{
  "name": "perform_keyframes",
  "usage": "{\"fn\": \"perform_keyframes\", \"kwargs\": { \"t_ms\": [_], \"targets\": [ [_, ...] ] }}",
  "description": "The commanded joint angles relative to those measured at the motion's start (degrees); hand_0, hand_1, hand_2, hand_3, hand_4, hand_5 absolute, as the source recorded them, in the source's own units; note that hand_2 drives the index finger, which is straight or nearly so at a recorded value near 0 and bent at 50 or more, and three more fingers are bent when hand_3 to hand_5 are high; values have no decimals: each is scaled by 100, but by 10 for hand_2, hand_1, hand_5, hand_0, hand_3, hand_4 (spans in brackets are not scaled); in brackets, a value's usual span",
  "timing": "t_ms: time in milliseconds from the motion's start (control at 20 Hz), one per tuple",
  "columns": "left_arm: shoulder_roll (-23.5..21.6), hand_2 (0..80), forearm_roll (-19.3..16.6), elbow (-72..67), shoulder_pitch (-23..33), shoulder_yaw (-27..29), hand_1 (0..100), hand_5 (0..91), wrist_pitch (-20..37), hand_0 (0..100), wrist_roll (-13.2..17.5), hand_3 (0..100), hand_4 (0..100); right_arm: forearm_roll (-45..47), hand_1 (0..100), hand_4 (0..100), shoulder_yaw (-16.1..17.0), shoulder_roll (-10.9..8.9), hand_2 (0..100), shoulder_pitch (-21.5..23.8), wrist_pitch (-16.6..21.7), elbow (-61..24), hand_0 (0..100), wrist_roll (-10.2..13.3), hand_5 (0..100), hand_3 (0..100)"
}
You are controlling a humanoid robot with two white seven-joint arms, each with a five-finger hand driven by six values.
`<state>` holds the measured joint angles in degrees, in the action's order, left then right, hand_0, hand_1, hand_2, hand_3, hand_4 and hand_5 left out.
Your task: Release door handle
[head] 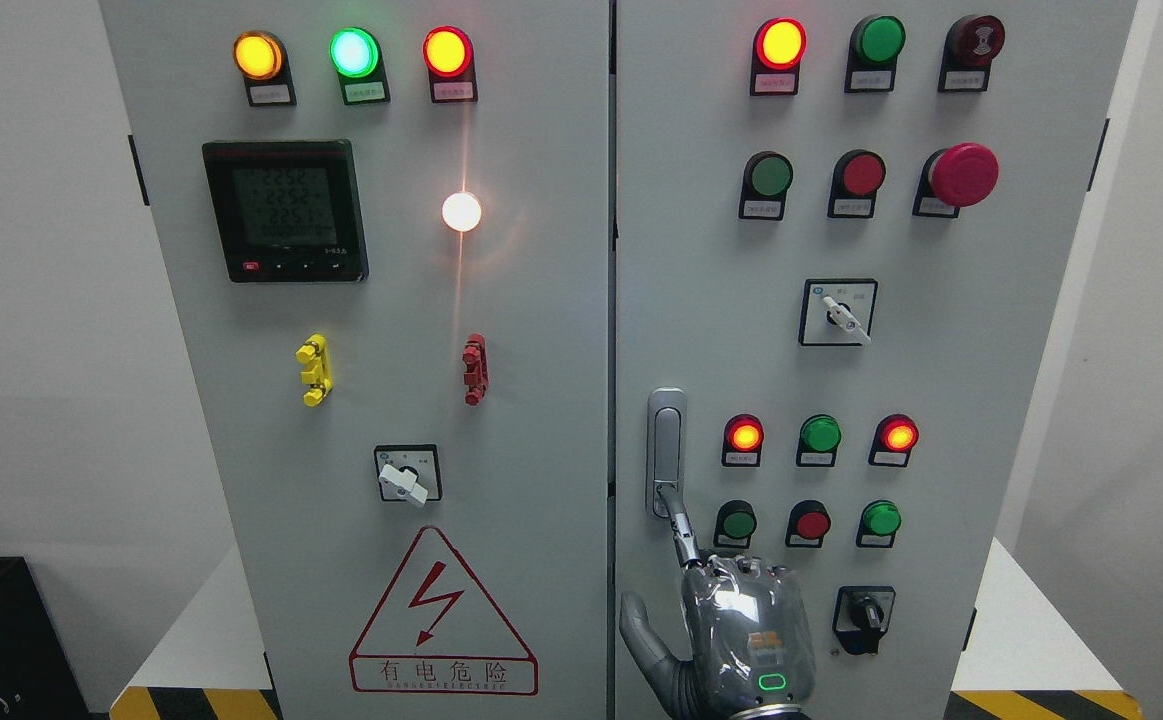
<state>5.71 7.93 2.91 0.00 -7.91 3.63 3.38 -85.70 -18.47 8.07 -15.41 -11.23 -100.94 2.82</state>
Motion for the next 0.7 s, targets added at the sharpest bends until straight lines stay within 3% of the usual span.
{"fn": "perform_keyframes", "kwargs": {
  "t_ms": [0,651],
  "targets": [
    [0,0,-2,-1,105,0,556,0,-3,120,5,0,0,1,213,911,1,2,0,3,-2,39,530,-9,1000,862],
    [0,0,7,-1,105,0,556,0,-3,120,5,0,0,1,216,913,1,2,0,11,-2,144,526,-9,1000,869]
  ]
}}
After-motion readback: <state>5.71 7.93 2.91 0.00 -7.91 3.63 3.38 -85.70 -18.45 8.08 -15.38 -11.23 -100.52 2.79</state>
